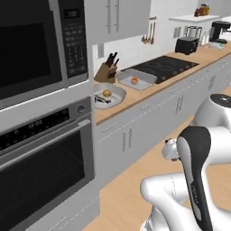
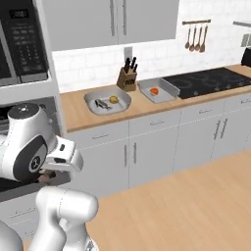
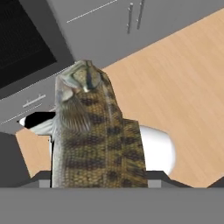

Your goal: Place one squash and one fish in each tupperware on the nearby counter, to pack two identical lunches.

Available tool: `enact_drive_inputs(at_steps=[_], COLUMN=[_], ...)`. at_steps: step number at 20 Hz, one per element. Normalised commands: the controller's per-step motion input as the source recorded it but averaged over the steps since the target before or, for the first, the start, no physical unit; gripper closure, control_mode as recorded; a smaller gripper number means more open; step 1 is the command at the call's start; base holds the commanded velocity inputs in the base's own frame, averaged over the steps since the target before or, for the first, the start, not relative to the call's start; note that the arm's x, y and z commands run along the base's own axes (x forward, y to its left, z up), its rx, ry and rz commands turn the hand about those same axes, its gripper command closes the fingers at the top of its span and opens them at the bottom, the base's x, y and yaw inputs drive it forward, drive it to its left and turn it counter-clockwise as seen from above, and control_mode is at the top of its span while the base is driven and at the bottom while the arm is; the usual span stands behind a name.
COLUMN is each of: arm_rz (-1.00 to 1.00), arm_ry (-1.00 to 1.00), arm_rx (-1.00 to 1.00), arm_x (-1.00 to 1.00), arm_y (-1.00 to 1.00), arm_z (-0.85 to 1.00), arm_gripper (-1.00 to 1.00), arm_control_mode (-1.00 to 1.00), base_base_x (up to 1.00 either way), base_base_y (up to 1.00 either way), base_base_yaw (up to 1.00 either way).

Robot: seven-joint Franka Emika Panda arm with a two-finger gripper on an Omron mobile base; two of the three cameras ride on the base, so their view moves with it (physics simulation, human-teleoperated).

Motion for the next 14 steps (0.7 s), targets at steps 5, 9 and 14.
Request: enact_drive_inputs(at_steps=[5,9,14], arm_rz=[0.00,0.00,0.00], arm_ry=[0.00,0.00,0.00], arm_rx=[0.00,0.00,0.00], arm_x=[0.00,0.00,0.00], arm_y=[0.00,0.00,0.00], arm_z=[0.00,0.00,0.00], arm_gripper=[1.00,1.00,1.00], arm_control_mode=[1.00,1.00,1.00], base_base_x=[1.00,1.00,1.00], base_base_y=[-0.71,-0.91,-0.91], base_base_yaw=[0.20,0.28,0.39])
